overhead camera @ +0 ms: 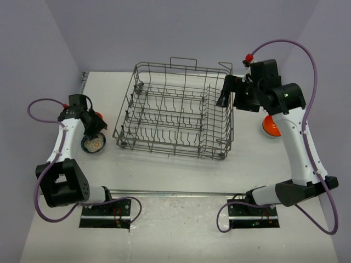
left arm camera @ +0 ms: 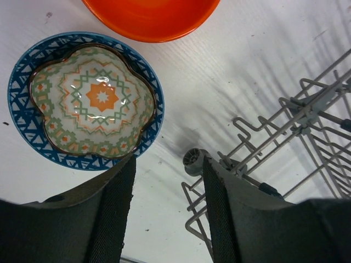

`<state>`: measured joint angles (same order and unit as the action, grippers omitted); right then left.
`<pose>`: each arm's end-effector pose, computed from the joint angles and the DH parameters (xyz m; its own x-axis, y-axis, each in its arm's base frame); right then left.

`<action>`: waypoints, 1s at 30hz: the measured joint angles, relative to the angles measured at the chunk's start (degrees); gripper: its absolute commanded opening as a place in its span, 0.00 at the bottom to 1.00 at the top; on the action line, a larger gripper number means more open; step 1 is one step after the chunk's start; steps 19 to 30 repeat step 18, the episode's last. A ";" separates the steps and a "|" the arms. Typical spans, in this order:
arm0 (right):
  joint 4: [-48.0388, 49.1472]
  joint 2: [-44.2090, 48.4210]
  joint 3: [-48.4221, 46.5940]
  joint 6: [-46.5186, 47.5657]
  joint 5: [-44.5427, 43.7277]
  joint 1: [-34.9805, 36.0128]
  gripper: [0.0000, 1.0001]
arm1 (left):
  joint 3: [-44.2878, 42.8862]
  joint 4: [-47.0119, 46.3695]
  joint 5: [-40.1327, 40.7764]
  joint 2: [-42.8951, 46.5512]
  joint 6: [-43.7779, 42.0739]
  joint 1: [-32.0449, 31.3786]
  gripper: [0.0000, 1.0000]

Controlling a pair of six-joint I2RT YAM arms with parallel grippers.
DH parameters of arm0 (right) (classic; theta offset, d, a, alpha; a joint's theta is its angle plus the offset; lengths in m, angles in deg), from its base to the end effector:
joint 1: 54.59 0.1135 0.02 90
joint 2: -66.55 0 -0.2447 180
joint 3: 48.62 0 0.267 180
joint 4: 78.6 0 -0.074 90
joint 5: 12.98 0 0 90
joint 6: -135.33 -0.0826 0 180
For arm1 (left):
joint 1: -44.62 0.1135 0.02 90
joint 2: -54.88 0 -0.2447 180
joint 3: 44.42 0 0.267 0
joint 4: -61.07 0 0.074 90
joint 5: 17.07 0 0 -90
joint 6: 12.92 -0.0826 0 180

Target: Unload the bowls from the dish rack

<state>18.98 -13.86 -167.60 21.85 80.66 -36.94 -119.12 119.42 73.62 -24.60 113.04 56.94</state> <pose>0.2851 0.0962 0.4129 -0.7434 0.1807 -0.6439 -0.0545 0.9432 0.3277 0.3048 0.0676 0.1922 -0.5770 -0.7270 -0.3721 -0.6888 0.6780 -0.2567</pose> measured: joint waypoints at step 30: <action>3.34 0.57 3.52 1.68 1.92 2.29 0.99 | -21.73 -2.78 -7.37 2.75 0.42 -10.62 0.85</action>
